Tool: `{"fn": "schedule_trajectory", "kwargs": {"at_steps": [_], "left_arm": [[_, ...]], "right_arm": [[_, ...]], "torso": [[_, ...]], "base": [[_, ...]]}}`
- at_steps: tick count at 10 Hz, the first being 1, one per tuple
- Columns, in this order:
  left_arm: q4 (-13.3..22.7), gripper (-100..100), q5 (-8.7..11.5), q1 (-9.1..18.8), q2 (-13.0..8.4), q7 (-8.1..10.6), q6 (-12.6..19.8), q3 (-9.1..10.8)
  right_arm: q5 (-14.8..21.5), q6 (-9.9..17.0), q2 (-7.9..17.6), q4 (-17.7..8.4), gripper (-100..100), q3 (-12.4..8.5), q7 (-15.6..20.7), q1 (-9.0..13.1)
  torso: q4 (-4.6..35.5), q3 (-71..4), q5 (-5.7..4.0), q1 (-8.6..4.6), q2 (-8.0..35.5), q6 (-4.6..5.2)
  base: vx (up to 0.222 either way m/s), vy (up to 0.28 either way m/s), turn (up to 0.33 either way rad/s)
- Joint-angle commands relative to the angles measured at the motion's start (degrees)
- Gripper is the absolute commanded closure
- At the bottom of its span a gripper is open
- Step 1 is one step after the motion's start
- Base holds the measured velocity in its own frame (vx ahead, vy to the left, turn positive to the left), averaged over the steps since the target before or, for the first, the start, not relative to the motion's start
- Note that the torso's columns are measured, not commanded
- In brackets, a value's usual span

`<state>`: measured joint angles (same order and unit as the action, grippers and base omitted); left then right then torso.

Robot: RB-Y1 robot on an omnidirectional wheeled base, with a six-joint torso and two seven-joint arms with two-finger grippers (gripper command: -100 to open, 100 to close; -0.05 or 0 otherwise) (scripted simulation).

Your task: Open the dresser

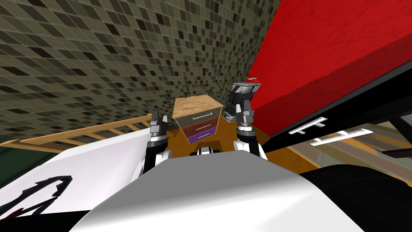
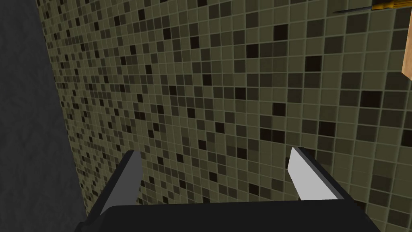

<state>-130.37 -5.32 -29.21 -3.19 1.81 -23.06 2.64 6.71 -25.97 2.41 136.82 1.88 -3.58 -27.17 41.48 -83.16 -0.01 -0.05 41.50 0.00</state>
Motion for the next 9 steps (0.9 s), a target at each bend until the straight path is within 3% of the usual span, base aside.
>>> {"fn": "schedule_trajectory", "kwargs": {"at_steps": [1, 5, 9], "left_arm": [[3.73, -100, 0.17, 0.97, -2.97, -0.27, -1.09, 0.19], [8.99, -100, 0.58, 2.21, -4.76, -0.50, -2.62, 0.68], [14.44, -100, 1.01, 3.50, -5.07, -0.73, -4.23, 1.19]], "right_arm": [[0.00, 0.00, 0.00, -0.01, 0, 0.00, 0.00, 0.00], [0.00, 0.00, -0.01, -0.01, 0, 0.01, 0.00, -0.01], [0.00, 0.00, 0.00, -0.01, 0, 0.00, 0.00, 0.00]], "torso": [[0.56, -1.13, -0.01, -0.04, 0.53, 0.00], [0.81, -1.40, 0.01, 0.05, 0.80, 0.00], [0.81, -1.41, 0.00, 0.02, 0.78, 0.01]], "base": [[0.050, -0.067, 0.026], [0.048, -0.077, 0.023], [0.042, -0.065, 0.022]]}}
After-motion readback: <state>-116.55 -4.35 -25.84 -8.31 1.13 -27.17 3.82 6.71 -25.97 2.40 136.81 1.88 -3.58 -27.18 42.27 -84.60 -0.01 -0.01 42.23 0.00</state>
